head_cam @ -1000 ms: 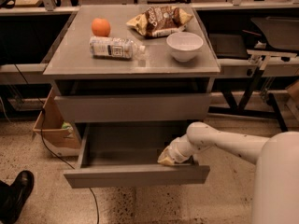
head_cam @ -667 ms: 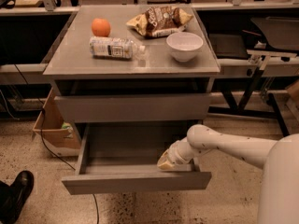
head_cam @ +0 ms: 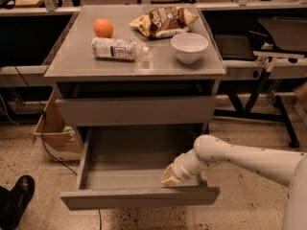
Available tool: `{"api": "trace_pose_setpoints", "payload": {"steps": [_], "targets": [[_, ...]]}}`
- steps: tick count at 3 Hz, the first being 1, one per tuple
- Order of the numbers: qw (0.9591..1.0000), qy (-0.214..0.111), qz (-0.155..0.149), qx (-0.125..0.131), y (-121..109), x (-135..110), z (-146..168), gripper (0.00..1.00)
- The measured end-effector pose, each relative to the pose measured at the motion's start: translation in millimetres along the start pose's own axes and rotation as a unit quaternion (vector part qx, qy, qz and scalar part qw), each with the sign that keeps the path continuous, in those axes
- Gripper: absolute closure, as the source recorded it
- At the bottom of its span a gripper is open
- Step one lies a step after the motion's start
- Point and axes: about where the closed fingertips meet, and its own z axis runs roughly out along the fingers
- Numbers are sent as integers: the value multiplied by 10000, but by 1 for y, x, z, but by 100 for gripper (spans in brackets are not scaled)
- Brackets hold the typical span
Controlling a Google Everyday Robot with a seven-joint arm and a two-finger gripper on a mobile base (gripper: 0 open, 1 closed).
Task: Open middle drawer
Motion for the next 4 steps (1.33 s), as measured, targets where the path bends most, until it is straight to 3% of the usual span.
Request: {"api": "trace_pose_setpoints", "payload": {"steps": [1, 3, 4], "targets": [[10000, -88, -2, -7, 2, -1, -4, 100], [9941, -641, 22, 873, -22, -4, -81, 100], [9892, -711, -60, 1283, -26, -2, -130, 100]]}}
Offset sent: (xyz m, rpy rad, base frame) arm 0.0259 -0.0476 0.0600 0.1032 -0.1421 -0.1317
